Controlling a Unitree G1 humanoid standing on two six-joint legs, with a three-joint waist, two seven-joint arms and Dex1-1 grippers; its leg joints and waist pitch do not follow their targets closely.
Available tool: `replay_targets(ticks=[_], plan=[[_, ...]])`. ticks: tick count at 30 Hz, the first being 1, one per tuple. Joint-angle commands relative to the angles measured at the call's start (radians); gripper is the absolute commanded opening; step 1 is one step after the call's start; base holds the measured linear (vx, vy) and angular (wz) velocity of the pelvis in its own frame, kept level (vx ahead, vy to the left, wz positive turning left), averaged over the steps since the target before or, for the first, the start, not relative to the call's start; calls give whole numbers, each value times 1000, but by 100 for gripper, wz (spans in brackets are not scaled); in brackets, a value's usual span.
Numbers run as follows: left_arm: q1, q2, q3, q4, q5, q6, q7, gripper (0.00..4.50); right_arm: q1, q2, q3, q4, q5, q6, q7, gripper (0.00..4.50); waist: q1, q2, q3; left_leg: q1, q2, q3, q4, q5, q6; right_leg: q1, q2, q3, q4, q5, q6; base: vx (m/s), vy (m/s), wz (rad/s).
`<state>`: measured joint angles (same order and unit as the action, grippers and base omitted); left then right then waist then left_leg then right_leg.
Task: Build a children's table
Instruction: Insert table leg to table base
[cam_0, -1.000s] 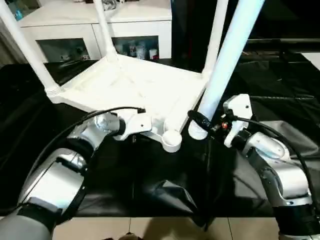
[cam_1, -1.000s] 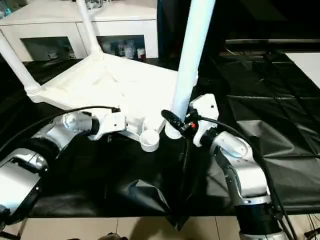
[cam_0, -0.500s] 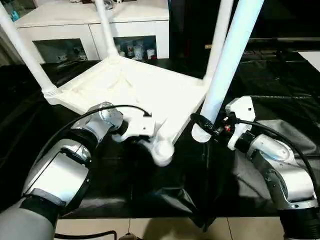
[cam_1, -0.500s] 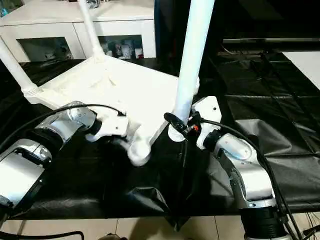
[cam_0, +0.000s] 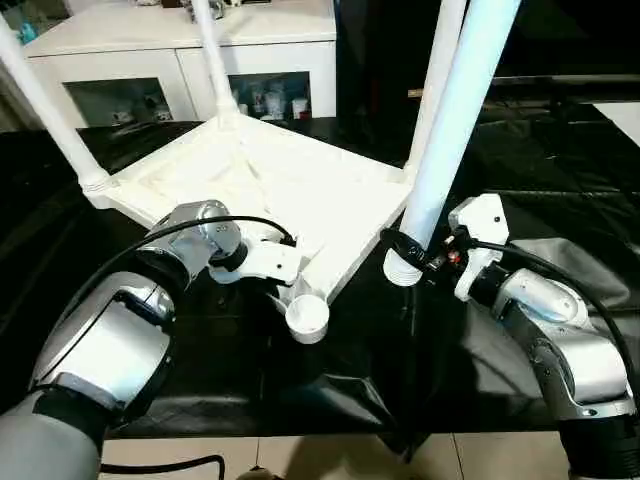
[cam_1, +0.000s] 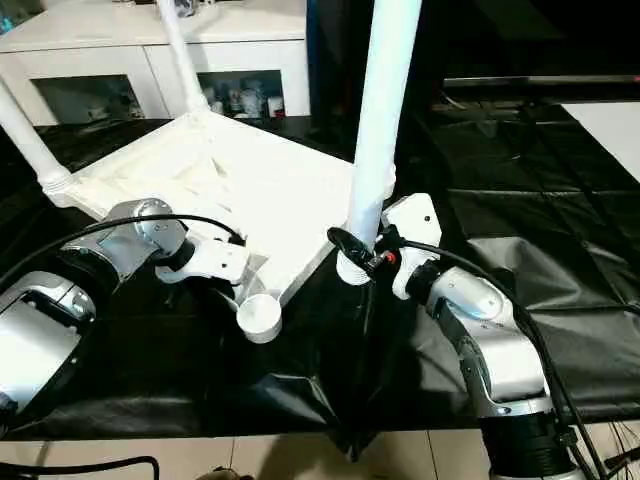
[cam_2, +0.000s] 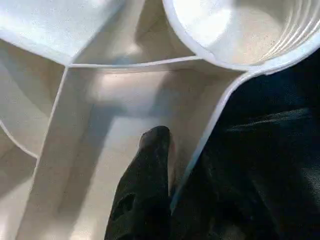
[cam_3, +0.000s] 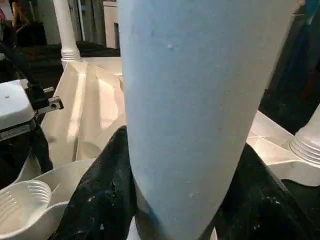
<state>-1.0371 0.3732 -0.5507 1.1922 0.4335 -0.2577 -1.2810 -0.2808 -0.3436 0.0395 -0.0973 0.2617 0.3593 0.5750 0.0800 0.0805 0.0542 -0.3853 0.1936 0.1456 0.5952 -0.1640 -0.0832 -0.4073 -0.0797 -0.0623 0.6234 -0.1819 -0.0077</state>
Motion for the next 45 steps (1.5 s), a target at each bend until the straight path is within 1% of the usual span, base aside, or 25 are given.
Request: replay_targets(ticks=[1, 4, 6, 7, 8, 9, 10, 16, 17, 18, 19, 20, 21, 22, 25, 29, 31, 33, 35, 36, 38, 39, 41, 42, 45], plan=[[35, 0, 74, 7, -73, 103, 6, 51, -11, 7, 1, -12, -2, -11, -3, 185, 5, -27, -73, 5, 11, 10, -60, -157, 57, 66, -54, 37, -88, -229, -187, 0, 0, 0], [66, -35, 144, -22, -150, 197, -5, 46, -6, 16, -2, -14, 6, -4, -8, 185, 4, -28, -75, 5, 11, 11, -58, -144, 61, 67, -54, 37, -84, -208, -204, 0, 0, 0], [81, -45, 161, -36, -168, 233, 3, 46, -5, 20, -5, -15, 10, 1, -12, 185, 2, -31, -74, 0, 8, 11, -59, -140, 67, 69, -54, 35, -83, -203, -210, 0, 0, 0], [81, -45, 161, -36, -168, 233, 3, 43, -5, 20, -5, -15, 10, 1, -12, 185, 2, -31, -74, 1, 7, 12, -58, -141, 68, 68, -53, 35, -85, -211, -206, 0, 0, 0], [111, -69, 197, -63, -206, 316, 20, 43, -2, 25, -5, -14, 14, 8, -18, 185, -3, -32, -74, 2, 8, 13, -58, -137, 71, 68, -53, 36, -83, -203, -209, 0, 0, 0], [120, -75, 206, -72, -214, 335, 20, 41, -1, 25, -4, -14, 14, 9, -19, 185, -4, -32, -73, 1, 7, 13, -57, -138, 73, 68, -53, 35, -85, -211, -209, 0, 0, 0], [139, -84, 216, -84, -222, 359, 42, 39, 0, 27, -3, -11, 13, 10, -22, 185, -8, -34, -73, 0, 5, 14, -57, -143, 76, 68, -52, 35, -89, -232, -202, 0, 0, 0], [188, -104, 245, -134, -232, 416, 130, 18, 1, 31, -3, -3, 6, 13, -32, 185, -15, -31, -68, 5, 9, 14, -61, -182, 73, 63, -51, 36, -99, -322, -173, 0, 0, 0], [203, -119, 269, -155, -244, 446, 173, 14, -2, 33, -7, 4, 0, 19, -43, 185, -16, -36, -66, 7, 7, 14, -62, -197, 71, 60, -49, 35, -105, -351, -162, 0, 0, 0], [212, -129, 286, -169, -252, 467, 201, 12, -4, 34, -9, 9, -5, 23, -51, 185, -18, -32, -67, 5, 10, 12, -65, -191, 66, 63, -50, 35, -100, -338, -168, 0, 0, 0], [234, -143, 300, -209, -260, 494, 232, 10, -8, 37, -14, 20, -11, 26, -63, 185, -19, -40, -67, 9, 10, 13, -65, -206, 68, 59, -49, 35, -106, -359, -160, 0, 0, 0], [234, -143, 300, -209, -260, 494, 232, 9, -8, 37, -14, 20, -11, 26, -63, 185, -20, -36, -68, 9, 12, 12, -66, -205, 66, 61, -51, 35, -101, -354, -164, 0, 0, 0], [251, -155, 307, -235, -264, 492, 262, 7, -12, 37, -16, 30, -16, 27, -70, 185, -23, -39, -67, 5, 9, 12, -67, -207, 68, 60, -49, 34, -107, -361, -156, 0, 0, 0], [251, -155, 307, -235, -264, 492, 262, 5, -12, 37, -16, 30, -16, 27, -70, 185, -24, -35, -68, 7, 11, 11, -69, -213, 67, 58, -50, 34, -107, -358, -157, 0, 0, 0], [278, -172, 316, -274, -264, 491, 319, 2, -18, 36, -17, 40, -19, 30, -76, 185, -29, -43, -72, 6, 12, 11, -68, -211, 72, 61, -49, 35, -104, -306, -165, 0, 0, 0], [305, -180, 322, -329, -269, 485, 348, 2, -24, 34, -16, 43, -19, 35, -79, 185, -29, -43, -74, 6, 13, 12, -66, -194, 81, 60, -51, 36, -102, -281, -171, 0, 0, 0], [324, -178, 314, -368, -273, 464, 343, 2, -23, 34, -14, 41, -19, 37, -79, 185, -30, -46, -71, 5, 13, 13, -68, -205, 81, 59, -51, 35, -105, -299, -167, 0, 0, 0], [346, -166, 292, -405, -274, 369, 300, 2, -24, 35, -10, 39, -16, 35, -73, 185, -31, -46, -71, 5, 13, 12, -69, -209, 79, 57, -51, 37, -108, -331, -148, 0, 0, 0], [346, -166, 292, -405, -274, 369, 300, 2, -24, 35, -10, 39, -16, 35, -73, 185, -31, -45, -72, 7, 14, 14, -69, -210, 75, 55, -49, 38, -106, -312, -151, 0, 0, 0], [353, -157, 285, -419, -276, 334, 273, 47, -27, 36, -10, 40, -11, 34, -69, 185, -28, -47, -72, 6, 14, 13, -69, -205, 76, 55, -51, 38, -105, -303, -153, 0, 0, 0], [364, -142, 281, -451, -278, 329, 236, 47, -35, 36, -7, 45, -7, 32, -63, 185, -28, -46, -73, 4, 14, 13, -70, -194, 75, 58, -52, 39, -102, -288, -155, 0, 0, 0], [366, -138, 282, -460, -277, 327, 241, 64, -37, 36, -7, 47, -6, 33, -61, 185, -28, -48, -73, 5, 16, 13, -70, -191, 76, 57, -52, 39, -101, -279, -158, 0, 0, 0], [370, -131, 285, -478, -275, 322, 257, 64, -42, 35, -8, 50, -6, 35, -57, 185, -27, -45, -75, 9, 19, 15, -68, -183, 75, 54, -52, 40, -97, -245, -172, 0, 0, 0], [368, -129, 288, -481, -280, 319, 258, 64, -44, 34, -9, 51, -6, 37, -56, 185, -26, -48, -75, 9, 20, 14, -68, -172, 76, 55, -51, 40, -91, -202, -188, 0, 0, 0], [365, -123, 291, -485, -289, 324, 246, 64, -45, 33, -10, 50, -4, 42, -54, 185, -23, -48, -73, 9, 19, 16, -69, -176, 75, 56, -52, 40, -91, -194, -192, 0, 0, 0]])
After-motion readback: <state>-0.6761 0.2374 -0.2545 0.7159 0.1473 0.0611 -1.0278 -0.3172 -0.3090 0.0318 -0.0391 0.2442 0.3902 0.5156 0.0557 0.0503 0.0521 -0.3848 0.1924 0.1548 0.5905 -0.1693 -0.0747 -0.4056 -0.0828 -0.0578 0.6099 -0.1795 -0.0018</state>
